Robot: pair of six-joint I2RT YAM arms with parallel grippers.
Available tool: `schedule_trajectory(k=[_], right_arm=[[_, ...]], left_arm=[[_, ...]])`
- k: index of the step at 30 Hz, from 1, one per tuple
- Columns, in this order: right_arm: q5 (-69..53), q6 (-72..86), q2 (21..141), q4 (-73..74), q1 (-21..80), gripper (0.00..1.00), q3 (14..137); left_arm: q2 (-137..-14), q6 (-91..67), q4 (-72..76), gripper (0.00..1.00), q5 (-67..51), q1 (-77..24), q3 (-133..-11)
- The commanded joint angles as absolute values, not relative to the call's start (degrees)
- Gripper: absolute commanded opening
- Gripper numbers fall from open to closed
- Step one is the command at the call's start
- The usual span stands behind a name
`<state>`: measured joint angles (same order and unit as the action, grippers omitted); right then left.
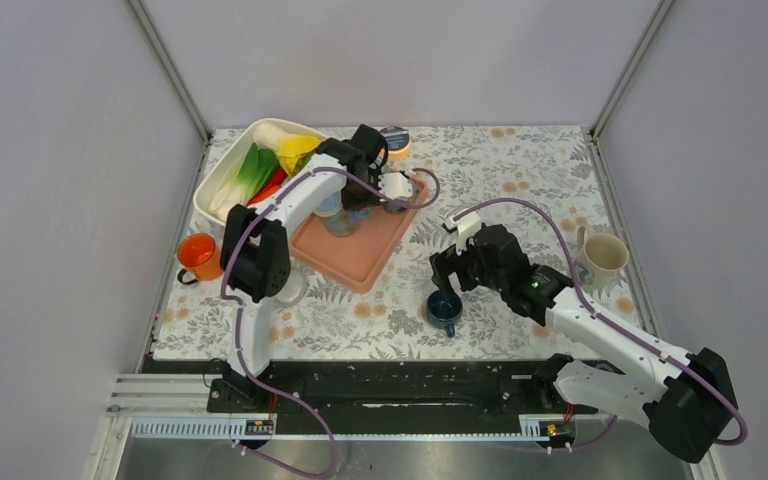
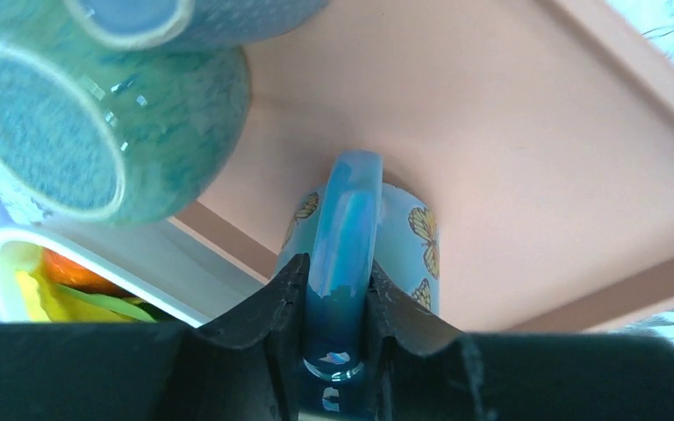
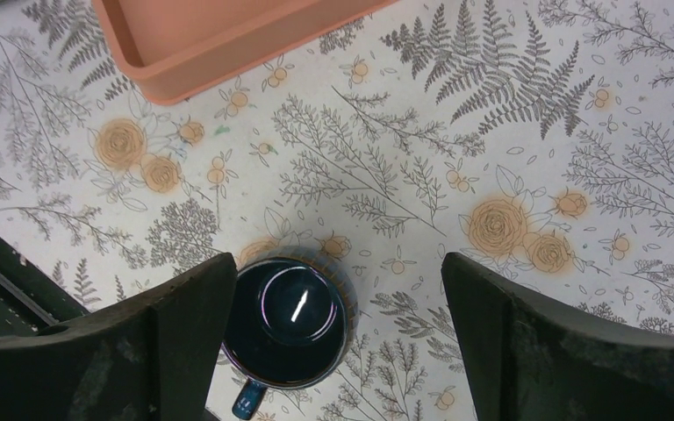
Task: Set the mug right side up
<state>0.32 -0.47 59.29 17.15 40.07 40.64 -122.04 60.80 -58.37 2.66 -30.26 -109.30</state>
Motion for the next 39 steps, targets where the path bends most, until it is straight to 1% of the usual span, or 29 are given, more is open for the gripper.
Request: schedule_trajectory(k=[1, 3, 6, 10, 14, 17, 23, 28, 29, 30, 31, 33, 35, 36, 38, 39], right_arm=[[-0.79, 3.96, 58.46, 12.50, 39.80, 0.97, 41.92], [-3.11, 6.48, 59.86, 9.73, 39.79, 0.99, 42.73], [-9.10, 10.87, 62.69, 1.40, 39.78, 0.99, 42.16], [-11.72, 16.48, 69.02, -5.89, 39.78, 1.00, 44.70], [-18.93, 23.45, 74.35, -17.45, 39.73, 0.99, 45.50], [-21.31, 26.65, 77.46, -21.91, 39.78, 0.99, 47.11], [-26.31, 30.37, 80.19, -29.79, 39.79, 0.99, 49.31], [-29.69, 33.19, 80.64, -37.49, 39.81, 0.96, 49.63], [-30.62, 33.91, 80.89, -39.58, 39.79, 0.93, 49.62], [-31.69, 34.57, 81.02, -41.24, 39.81, 0.87, 49.71], [-32.70, 35.13, 81.19, -42.94, 39.81, 0.77, 49.85], [-34.16, 35.90, 80.96, -45.40, 39.80, 0.46, 49.77], [-33.75, 35.33, 79.84, -45.17, 39.76, 0.09, 49.39], [-32.54, 33.74, 78.80, -43.10, 39.75, 0.00, 49.32], [-28.08, 28.82, 75.62, -34.95, 39.78, 0.00, 50.21], [-25.71, 25.73, 74.46, -29.13, 39.81, 0.00, 51.20]], left_arm=[[-109.32, 46.62, -53.66, 0.00, -10.31, -26.42, -107.69], [-106.96, 42.14, -52.20, 0.00, -14.57, -24.70, -105.60], [-103.77, 36.10, -50.80, 0.00, -21.37, -22.63, -102.33], [-99.27, 28.14, -48.34, 0.00, -29.35, -20.73, -99.58], [-95.11, 22.63, -47.63, 0.00, -35.60, -20.56, -99.26], [-92.94, 19.25, -47.27, 0.00, -40.44, -20.57, -100.11], [-90.63, 15.25, -46.67, 0.00, -47.39, -20.63, -101.07], [-90.05, 11.52, -45.44, 0.00, -55.79, -20.98, -99.99], [-89.93, 10.73, -45.00, 0.00, -56.50, -21.19, -99.67], [-89.74, 9.79, -44.27, 0.00, -56.79, -21.37, -99.34], [-89.56, 9.23, -43.61, 0.00, -56.97, -21.47, -99.06], [-89.38, 7.93, -42.15, 0.00, -56.84, -21.53, -98.64], [-89.32, 7.93, -41.85, 0.00, -55.56, -21.53, -98.62], [-89.30, 8.18, -41.84, 0.00, -54.59, -21.52, -98.49], [-89.11, 8.76, -41.84, 0.01, -51.45, -21.46, -98.07], [-88.98, 8.94, -41.84, 0.16, -49.70, -21.18, -97.82]])
